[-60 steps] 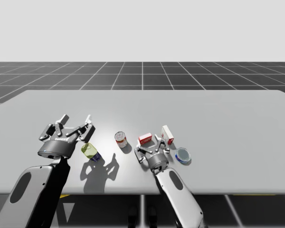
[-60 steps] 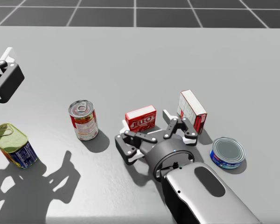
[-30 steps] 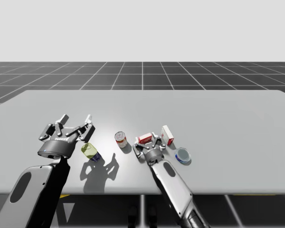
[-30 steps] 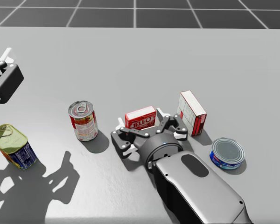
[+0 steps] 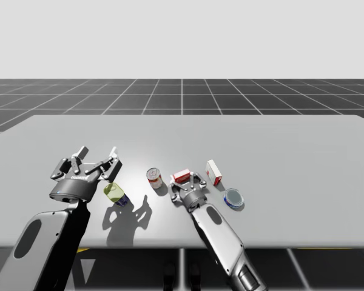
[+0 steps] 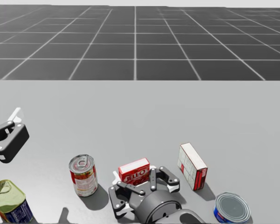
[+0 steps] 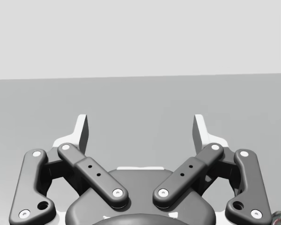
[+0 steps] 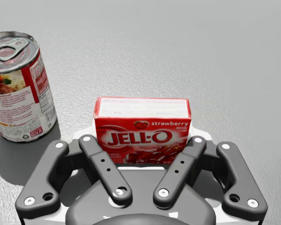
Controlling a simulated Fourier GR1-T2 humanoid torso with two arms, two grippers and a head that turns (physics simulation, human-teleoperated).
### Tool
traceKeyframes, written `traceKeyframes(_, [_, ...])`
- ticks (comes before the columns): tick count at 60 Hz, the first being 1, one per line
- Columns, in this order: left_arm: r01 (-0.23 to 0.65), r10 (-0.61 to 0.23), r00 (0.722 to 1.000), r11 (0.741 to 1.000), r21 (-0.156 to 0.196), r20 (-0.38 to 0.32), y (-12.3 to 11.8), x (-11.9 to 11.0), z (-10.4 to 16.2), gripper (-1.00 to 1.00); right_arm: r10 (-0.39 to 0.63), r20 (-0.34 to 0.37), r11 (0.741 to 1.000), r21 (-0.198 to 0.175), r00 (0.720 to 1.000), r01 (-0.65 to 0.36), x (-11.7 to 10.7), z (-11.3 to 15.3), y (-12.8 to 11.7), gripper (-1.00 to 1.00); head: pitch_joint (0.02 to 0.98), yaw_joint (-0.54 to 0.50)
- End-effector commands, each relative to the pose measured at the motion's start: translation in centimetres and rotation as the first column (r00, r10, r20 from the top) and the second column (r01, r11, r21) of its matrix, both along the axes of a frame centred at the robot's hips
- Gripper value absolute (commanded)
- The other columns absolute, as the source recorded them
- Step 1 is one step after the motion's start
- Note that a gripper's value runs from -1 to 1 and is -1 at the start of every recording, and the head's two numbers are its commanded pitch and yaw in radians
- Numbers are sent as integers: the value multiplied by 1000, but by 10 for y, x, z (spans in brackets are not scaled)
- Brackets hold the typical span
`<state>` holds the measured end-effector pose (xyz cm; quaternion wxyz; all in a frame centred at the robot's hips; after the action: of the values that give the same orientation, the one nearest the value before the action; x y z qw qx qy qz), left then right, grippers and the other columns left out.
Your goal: Pick up the gelatin box and lift it.
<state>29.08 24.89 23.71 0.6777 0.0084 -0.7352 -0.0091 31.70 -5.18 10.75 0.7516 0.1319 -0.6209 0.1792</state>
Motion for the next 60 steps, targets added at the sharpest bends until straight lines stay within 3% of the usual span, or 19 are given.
traceKeyframes(1, [1,-1,1000,1000,4,-2,-1,0,-1,-1000,-108,-22,994,-8,994,107,1,-9,-6,965,508,-25])
traceKeyframes(9, [1,-1,1000,1000,6,-2,-1,1,-2,-1000,-106,-15,994,-9,994,106,1,-9,-6,975,440,-30])
traceKeyframes(23, [4,-4,1000,1000,6,11,-1,0,-1,-1000,-107,32,994,-2,994,107,-2,1,-5,947,426,-37])
traceKeyframes(47, [7,-7,1000,1000,6,26,0,-1,1,-1000,-98,245,994,-25,965,107,-13,60,2,953,420,-33])
traceKeyframes(54, [6,-6,1000,1000,4,26,1,-1,1,-1000,-104,332,992,-31,937,121,-13,85,3,928,420,-33])
traceKeyframes(60, [7,-7,1000,1000,4,24,0,-1,1,-1000,-120,372,991,-11,921,134,-11,102,1,916,420,-31])
